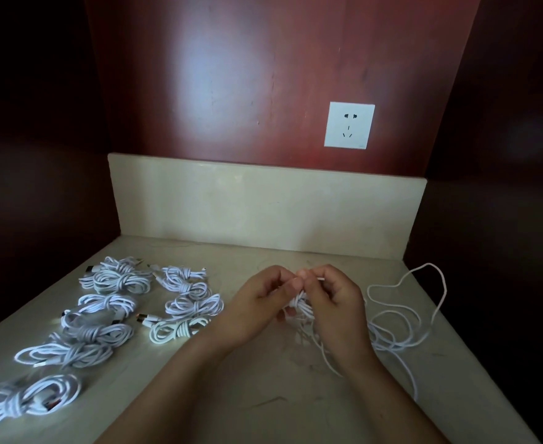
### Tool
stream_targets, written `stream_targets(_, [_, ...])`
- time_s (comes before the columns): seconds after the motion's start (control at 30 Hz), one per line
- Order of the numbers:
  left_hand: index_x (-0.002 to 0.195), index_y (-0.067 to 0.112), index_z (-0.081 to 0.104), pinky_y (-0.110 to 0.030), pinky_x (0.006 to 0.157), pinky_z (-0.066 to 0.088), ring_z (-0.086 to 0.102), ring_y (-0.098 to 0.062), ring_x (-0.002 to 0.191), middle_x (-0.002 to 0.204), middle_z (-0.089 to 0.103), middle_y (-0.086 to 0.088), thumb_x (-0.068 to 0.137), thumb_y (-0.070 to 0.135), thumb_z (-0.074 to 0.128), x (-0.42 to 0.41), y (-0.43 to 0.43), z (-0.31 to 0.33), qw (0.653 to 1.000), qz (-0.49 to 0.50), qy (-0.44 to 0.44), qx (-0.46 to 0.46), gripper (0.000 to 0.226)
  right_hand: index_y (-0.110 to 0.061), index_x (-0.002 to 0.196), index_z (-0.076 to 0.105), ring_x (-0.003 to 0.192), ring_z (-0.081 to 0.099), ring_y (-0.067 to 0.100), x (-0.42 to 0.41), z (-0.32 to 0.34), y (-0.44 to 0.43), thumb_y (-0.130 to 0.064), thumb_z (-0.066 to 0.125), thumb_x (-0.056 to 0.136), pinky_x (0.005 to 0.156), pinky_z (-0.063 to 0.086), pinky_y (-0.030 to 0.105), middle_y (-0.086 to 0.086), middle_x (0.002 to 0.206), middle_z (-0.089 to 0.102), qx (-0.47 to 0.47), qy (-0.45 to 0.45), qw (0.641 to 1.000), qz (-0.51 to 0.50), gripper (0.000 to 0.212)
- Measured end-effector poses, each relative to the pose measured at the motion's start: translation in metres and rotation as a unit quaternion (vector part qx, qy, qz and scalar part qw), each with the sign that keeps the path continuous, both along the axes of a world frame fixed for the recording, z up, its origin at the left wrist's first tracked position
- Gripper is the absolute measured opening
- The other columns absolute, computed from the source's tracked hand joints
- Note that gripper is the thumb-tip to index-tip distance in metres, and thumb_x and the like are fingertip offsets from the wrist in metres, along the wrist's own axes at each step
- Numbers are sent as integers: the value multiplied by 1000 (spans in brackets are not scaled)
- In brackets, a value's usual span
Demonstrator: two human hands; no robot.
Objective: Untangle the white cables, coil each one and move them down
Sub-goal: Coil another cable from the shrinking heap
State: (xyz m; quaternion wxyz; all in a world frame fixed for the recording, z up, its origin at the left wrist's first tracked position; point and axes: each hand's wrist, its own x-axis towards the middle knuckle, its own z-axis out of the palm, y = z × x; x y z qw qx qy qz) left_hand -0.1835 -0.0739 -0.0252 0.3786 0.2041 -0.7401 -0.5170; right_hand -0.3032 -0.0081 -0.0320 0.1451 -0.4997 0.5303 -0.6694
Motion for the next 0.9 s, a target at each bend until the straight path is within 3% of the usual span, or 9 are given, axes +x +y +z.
stream_targets(0.07, [85,6,58,-21,56,51,60,-7,58,74,61,-9,94,18,55,3,1,5,999,-28,5,39,15,-8,78,63,61,60,15,1,2,2,-18,67,92,59,46,30,9,66,64,-5,-21,1000,4,17])
stream_targets(0.17, [89,3,64,-20,60,51,60,-7,62,75,62,-9,96,7,53,4,6,7,997,-43,9,61,14,-2,82,54,59,56,19,2,4,4,-10,70,88,57,45,29,19,63,61,-12,-101,995,13,18])
stream_targets(0.27, [93,2,69,-22,61,52,61,-10,65,77,65,-9,94,9,58,2,8,6,997,-9,40,72,13,-3,81,53,50,51,14,-1,8,4,-16,72,85,47,41,23,6,58,59,-3,-152,988,11,24])
stream_targets(0.37, [88,9,72,-23,60,53,62,-10,64,77,68,-7,92,11,61,0,6,6,992,51,73,91,13,-4,83,56,42,48,12,-4,12,4,-18,71,85,38,36,20,6,60,63,32,-204,978,37,20])
stream_targets(0.43, [87,8,72,-21,59,53,60,-9,63,79,68,-9,92,9,61,0,3,6,987,85,97,101,12,-4,89,59,49,56,15,-3,14,5,-6,67,87,41,44,23,7,67,68,51,-229,970,67,8])
stream_targets(0.5, [90,6,72,-21,59,53,60,-10,66,83,70,-9,92,8,61,1,-1,5,982,102,113,111,11,-2,97,63,59,63,16,-1,16,5,1,63,88,49,52,27,8,75,72,60,-233,967,84,10])
stream_targets(0.63, [94,8,74,-25,68,54,62,-15,75,88,72,-11,91,9,63,0,-3,3,977,108,117,141,11,-1,99,65,75,70,17,0,14,3,1,61,90,57,56,26,10,84,75,49,-228,969,84,10])
stream_targets(0.8, [91,11,77,-31,82,53,68,-15,83,94,76,-11,87,14,67,2,-2,2,975,89,127,158,11,1,101,66,72,72,18,-3,12,2,0,64,90,59,58,26,13,83,75,42,-264,962,65,11])
stream_targets(0.9, [83,17,78,-32,78,50,63,-13,80,88,75,-5,81,31,67,3,-1,4,985,66,108,118,18,3,106,66,74,73,21,-5,11,1,-2,66,89,63,59,26,18,88,75,44,-283,957,50,17])
